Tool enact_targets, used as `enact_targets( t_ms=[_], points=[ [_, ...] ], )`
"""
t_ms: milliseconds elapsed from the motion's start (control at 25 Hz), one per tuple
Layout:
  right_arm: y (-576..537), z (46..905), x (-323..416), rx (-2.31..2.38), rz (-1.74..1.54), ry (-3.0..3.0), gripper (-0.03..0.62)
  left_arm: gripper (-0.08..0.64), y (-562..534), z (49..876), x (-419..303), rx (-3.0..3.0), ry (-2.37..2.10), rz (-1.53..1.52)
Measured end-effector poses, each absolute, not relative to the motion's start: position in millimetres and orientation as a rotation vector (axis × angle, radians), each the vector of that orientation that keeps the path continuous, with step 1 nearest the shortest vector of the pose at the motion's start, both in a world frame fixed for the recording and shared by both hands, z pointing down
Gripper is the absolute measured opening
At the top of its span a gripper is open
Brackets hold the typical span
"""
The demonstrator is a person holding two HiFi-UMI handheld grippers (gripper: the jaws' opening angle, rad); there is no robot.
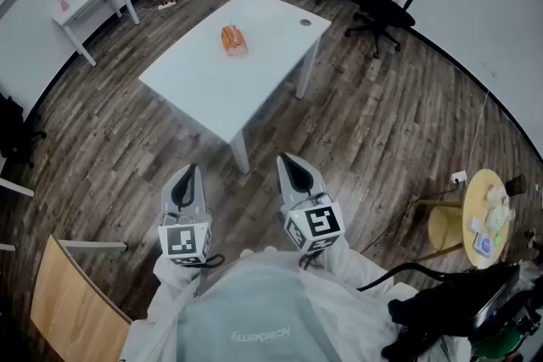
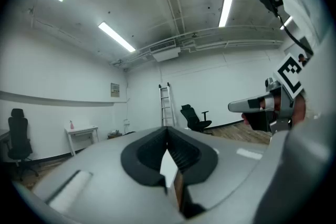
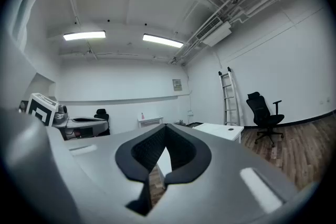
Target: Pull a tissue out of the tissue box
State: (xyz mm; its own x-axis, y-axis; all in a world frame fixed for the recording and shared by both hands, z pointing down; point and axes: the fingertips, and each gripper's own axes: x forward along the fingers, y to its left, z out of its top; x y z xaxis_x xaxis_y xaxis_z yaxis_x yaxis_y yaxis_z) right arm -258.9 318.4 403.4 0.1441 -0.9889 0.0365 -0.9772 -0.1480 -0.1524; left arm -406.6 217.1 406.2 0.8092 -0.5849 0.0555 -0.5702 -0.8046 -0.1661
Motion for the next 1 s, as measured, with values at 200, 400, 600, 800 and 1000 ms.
enact_targets(
  t_ms=[200, 400, 600, 800, 1000],
  points=[
    [322, 407, -252, -2.309, -0.195, 1.980, 0.000, 0.000, 218, 407, -402, -2.844, 0.912, -0.148],
    [324, 406, -247, -2.305, -0.197, 1.971, 0.000, 0.000, 217, 409, -395, -2.848, 0.911, -0.159],
    [325, 405, -243, -2.310, -0.187, 1.967, 0.000, 0.000, 218, 411, -389, -2.855, 0.904, -0.163],
    [329, 405, -239, -2.312, -0.187, 1.966, 0.000, 0.000, 221, 413, -382, -2.859, 0.894, -0.169],
    [338, 404, -226, -2.324, -0.174, 1.946, 0.000, 0.000, 224, 411, -370, -2.852, 0.878, -0.164]
  ],
)
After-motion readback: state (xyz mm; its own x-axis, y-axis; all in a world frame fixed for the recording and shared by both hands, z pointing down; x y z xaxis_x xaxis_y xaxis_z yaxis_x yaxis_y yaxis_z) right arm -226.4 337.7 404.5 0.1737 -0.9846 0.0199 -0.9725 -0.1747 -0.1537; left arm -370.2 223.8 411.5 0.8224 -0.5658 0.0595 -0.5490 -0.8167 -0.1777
